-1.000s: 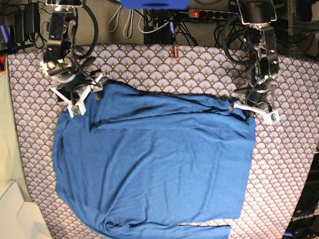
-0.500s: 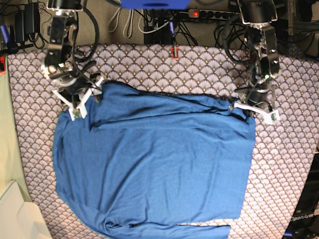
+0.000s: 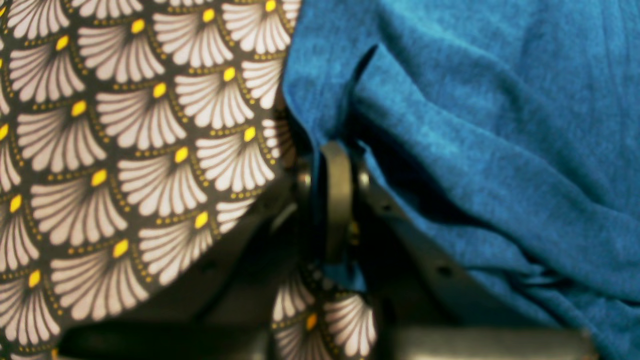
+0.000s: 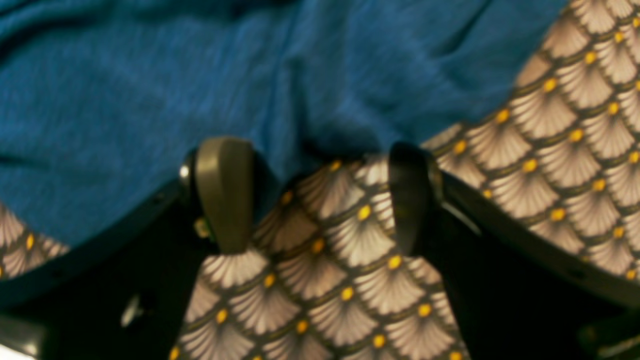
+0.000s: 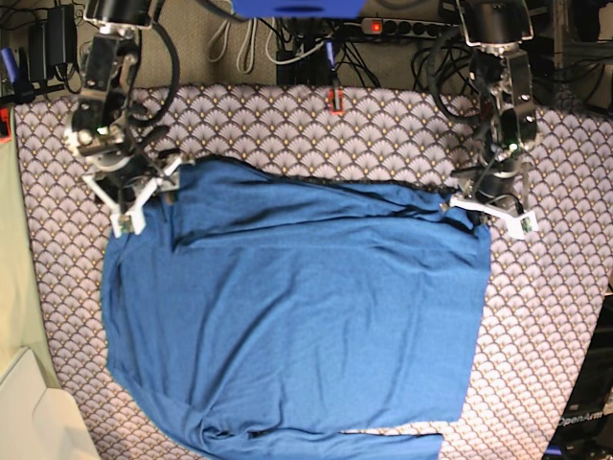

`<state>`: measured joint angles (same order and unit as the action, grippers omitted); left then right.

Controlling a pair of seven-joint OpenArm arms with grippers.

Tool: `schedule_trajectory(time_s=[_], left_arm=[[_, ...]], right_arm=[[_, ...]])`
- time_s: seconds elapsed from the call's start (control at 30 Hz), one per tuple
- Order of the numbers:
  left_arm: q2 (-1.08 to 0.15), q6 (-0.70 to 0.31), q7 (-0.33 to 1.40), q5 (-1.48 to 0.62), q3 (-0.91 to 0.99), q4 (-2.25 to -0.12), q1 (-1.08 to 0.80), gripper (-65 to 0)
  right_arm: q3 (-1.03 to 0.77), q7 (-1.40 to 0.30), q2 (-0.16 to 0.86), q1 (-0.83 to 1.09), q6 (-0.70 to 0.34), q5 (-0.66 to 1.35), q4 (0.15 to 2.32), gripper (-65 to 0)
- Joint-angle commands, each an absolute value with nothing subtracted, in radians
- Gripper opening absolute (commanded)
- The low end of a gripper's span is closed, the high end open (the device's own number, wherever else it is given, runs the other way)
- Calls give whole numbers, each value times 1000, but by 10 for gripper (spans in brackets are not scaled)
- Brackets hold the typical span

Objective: Fold the T-shirt properly
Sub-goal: 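Drag the held shirt edge further toward the hem with both grippers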

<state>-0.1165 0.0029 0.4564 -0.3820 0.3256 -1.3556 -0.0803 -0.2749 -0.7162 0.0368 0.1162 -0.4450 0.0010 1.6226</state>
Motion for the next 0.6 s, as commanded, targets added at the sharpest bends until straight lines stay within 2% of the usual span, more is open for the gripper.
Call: schedule_trajectory(time_s=[0.0,0.57], left_arm=[[-125,1,455,-378,331,-1371,-74,-646],[-125,1,455,-377,328,-1371,-74,-646]], right_arm=[[-275,-697,44,108,-443,8,1636,-227],[-272,-691,41,62,-444,8,1552,-234]])
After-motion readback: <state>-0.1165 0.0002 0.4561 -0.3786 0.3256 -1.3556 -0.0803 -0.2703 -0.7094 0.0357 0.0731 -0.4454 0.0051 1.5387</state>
